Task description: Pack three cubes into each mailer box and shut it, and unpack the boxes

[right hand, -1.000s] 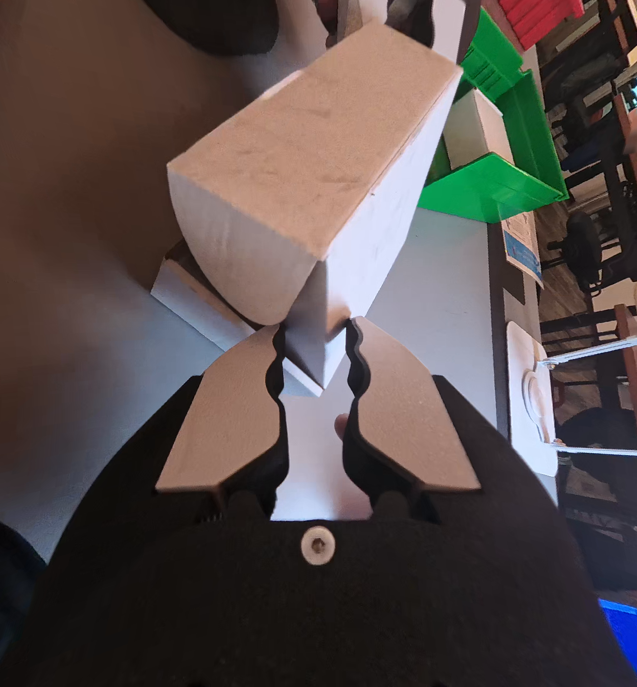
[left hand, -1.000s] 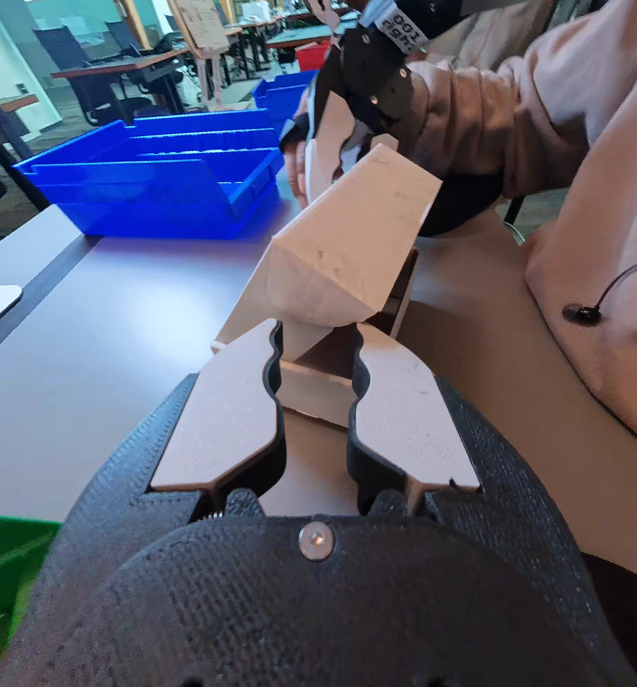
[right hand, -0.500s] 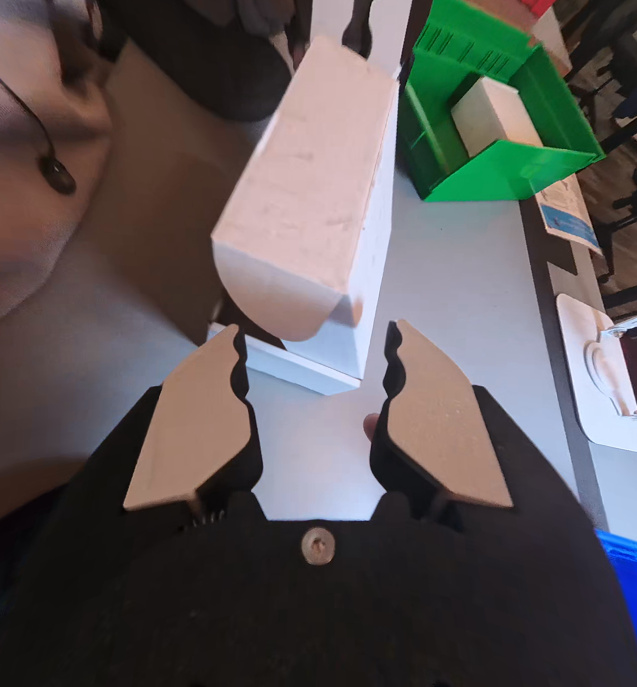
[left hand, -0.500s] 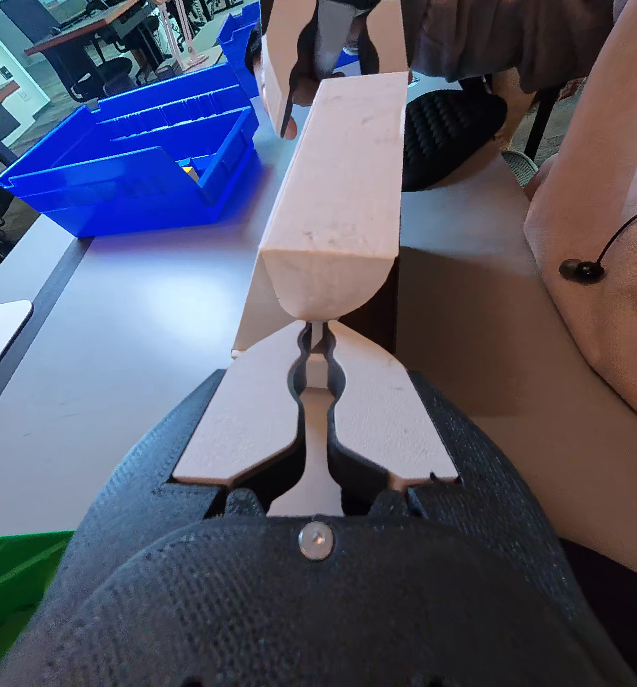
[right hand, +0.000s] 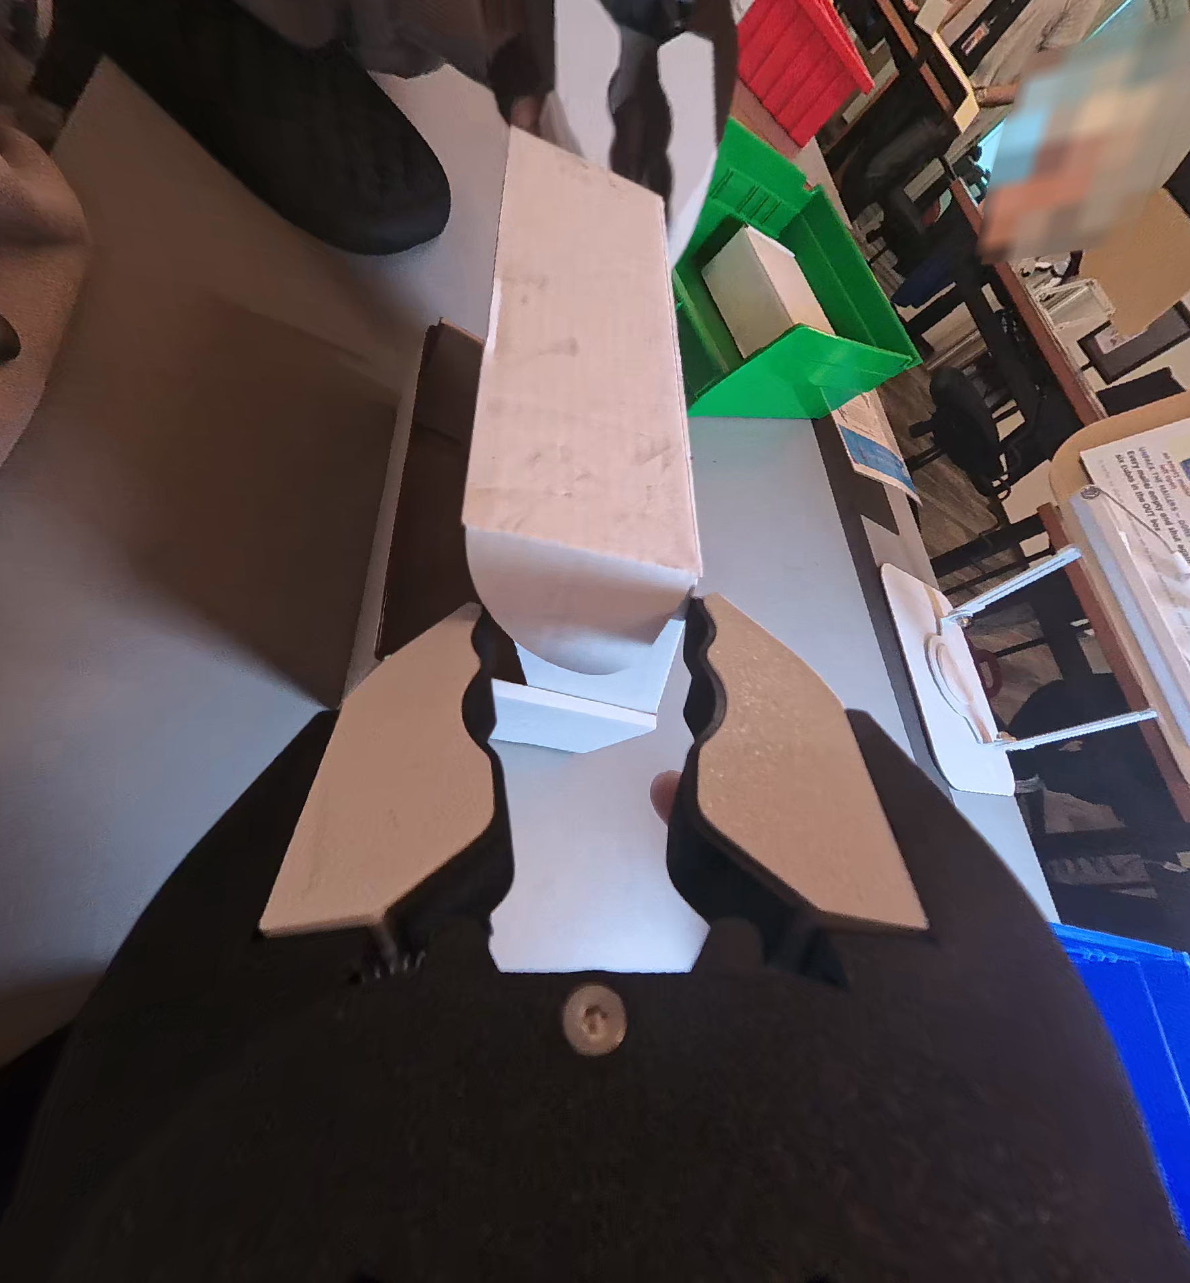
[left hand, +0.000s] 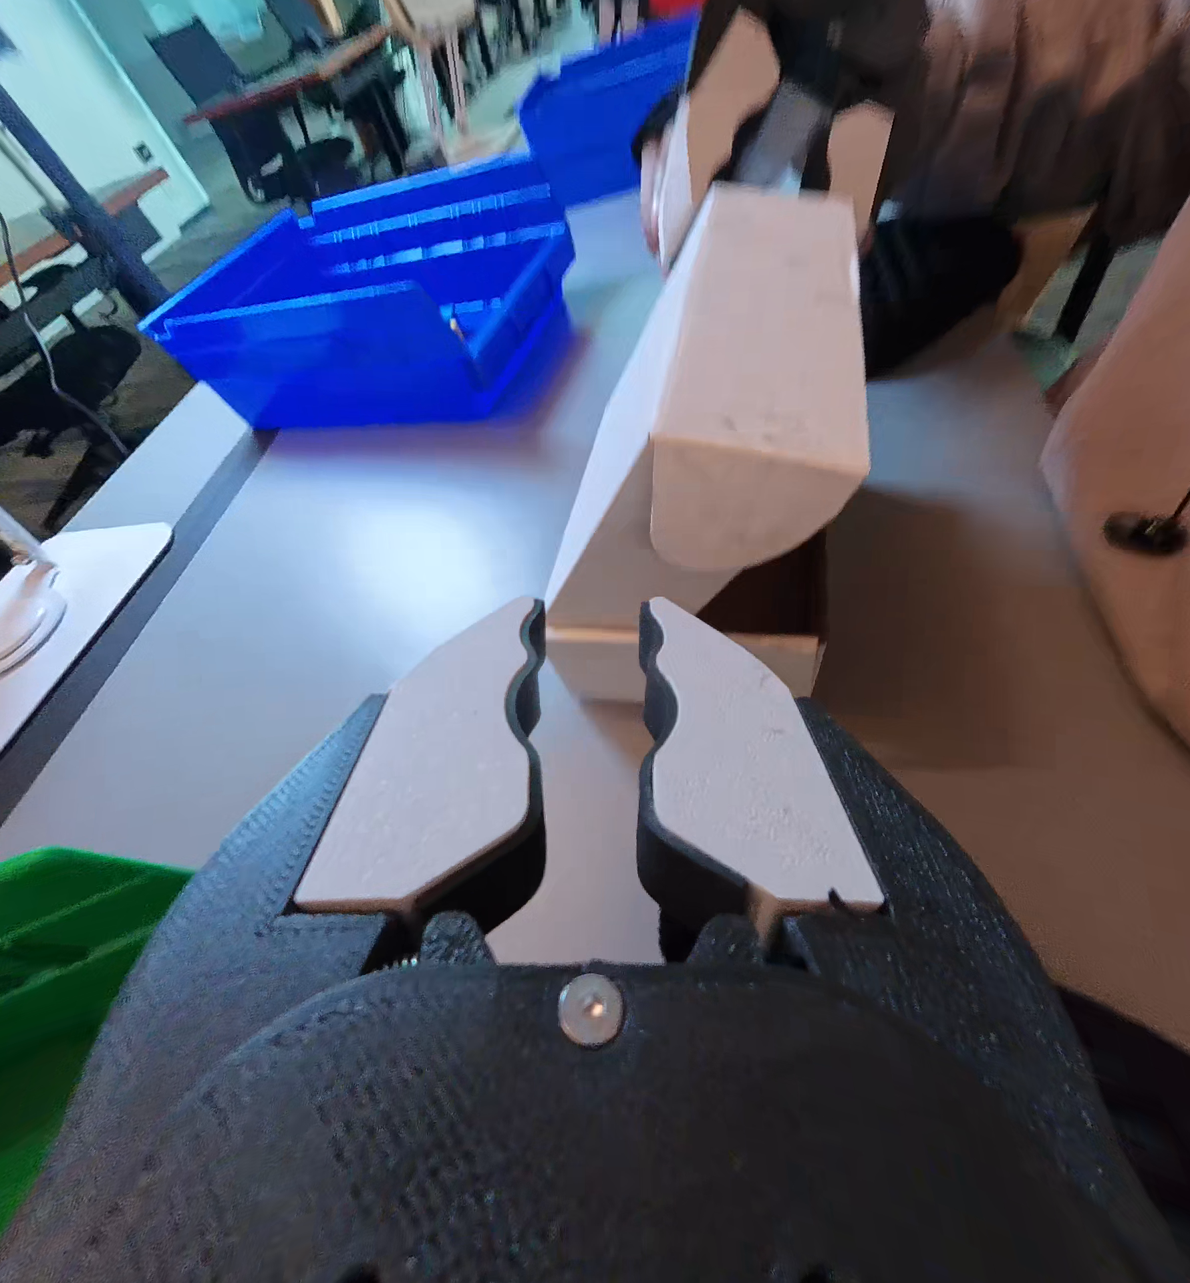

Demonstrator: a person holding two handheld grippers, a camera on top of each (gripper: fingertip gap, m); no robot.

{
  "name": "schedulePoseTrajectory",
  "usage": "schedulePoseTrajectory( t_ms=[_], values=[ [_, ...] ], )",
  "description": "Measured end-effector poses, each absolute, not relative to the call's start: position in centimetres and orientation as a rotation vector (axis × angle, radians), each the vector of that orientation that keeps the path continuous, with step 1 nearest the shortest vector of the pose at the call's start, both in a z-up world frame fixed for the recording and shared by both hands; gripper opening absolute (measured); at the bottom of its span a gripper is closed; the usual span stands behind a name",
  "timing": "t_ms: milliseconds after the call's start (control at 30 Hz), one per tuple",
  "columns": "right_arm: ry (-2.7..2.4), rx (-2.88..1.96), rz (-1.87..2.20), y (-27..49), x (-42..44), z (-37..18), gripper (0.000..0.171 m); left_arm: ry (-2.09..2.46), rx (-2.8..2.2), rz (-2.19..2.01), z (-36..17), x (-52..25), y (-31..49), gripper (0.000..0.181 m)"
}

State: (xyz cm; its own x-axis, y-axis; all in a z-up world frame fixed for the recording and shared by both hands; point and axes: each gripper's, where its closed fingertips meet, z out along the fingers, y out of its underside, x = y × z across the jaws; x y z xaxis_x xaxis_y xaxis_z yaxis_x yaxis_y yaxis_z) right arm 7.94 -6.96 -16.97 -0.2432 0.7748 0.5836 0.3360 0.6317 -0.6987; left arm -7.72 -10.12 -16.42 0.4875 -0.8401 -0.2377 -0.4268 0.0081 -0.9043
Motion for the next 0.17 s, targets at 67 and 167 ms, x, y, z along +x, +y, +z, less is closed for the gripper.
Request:
schedulePoseTrajectory(
  t_ms=[67, 167],
  values=[
    [-1.862, -0.883, 0.534, -7.2, 8.1, -17.1, 0.052, 1.048, -1.536, -0.633, -14.2, -6.8, -10.6, 0.029],
    [-1.922, -0.894, 0.541, -7.8, 8.4, -17.7, 0.055, 1.032, -1.472, -0.854, -11.7, -5.0, -12.1, 0.033]
  ],
)
